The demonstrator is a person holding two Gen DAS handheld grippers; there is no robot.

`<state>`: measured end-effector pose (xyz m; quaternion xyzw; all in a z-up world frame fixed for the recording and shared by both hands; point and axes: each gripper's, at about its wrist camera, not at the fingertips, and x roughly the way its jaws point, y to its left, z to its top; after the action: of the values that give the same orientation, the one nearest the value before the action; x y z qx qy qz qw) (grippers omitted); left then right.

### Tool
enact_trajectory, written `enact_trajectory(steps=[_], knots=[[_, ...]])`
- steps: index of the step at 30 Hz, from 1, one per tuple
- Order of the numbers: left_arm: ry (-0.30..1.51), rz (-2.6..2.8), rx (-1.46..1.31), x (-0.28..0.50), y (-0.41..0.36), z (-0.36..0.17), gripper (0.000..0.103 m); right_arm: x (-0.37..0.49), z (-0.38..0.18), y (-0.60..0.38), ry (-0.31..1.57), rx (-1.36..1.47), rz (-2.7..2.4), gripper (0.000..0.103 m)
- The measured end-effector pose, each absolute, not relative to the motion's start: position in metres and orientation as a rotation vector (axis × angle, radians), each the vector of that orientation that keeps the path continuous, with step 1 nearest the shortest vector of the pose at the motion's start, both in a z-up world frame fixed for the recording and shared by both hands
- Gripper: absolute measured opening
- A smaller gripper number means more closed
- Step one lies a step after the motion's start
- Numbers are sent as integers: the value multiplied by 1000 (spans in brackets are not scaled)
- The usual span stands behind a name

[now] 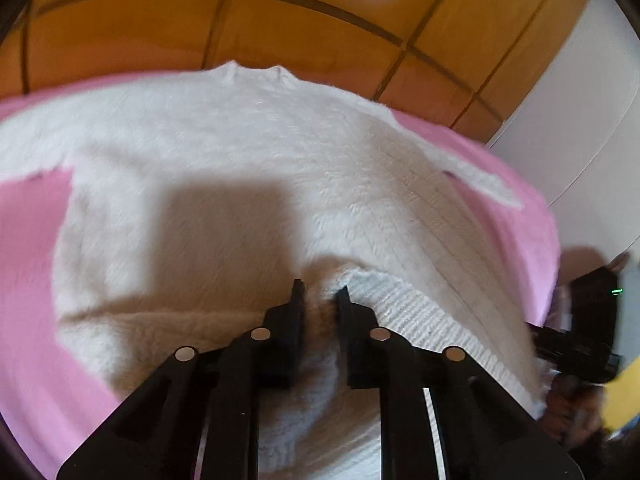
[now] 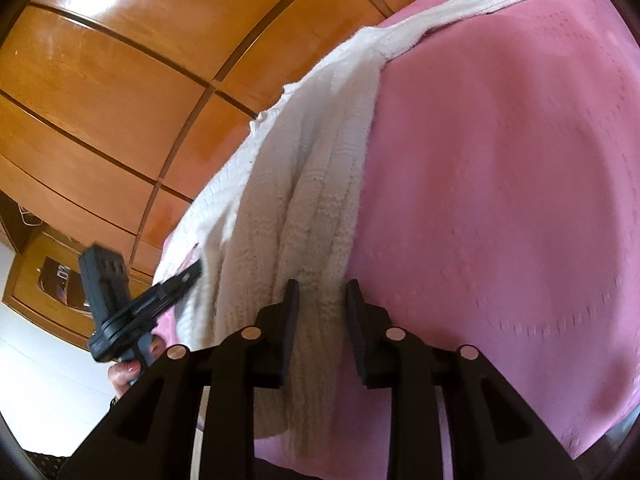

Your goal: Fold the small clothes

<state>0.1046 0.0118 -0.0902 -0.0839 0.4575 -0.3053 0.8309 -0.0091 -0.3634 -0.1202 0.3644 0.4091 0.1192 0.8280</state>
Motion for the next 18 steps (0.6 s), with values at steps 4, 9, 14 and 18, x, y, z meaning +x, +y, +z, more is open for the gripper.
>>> enact_trajectory(steps=[4, 9, 14, 18], knots=[[963, -586, -260, 78, 64, -87, 11, -13, -117, -366, 858, 767, 252, 38], [937, -492, -356, 44, 122, -88, 10, -14, -117, -365, 849, 790, 265, 50], [918, -464, -418, 19, 152, -91, 20, -11, -113, -354, 855, 778, 311, 63], [846, -435, -574, 13, 174, -86, 79, -9, -115, -352, 857, 804, 323, 63]])
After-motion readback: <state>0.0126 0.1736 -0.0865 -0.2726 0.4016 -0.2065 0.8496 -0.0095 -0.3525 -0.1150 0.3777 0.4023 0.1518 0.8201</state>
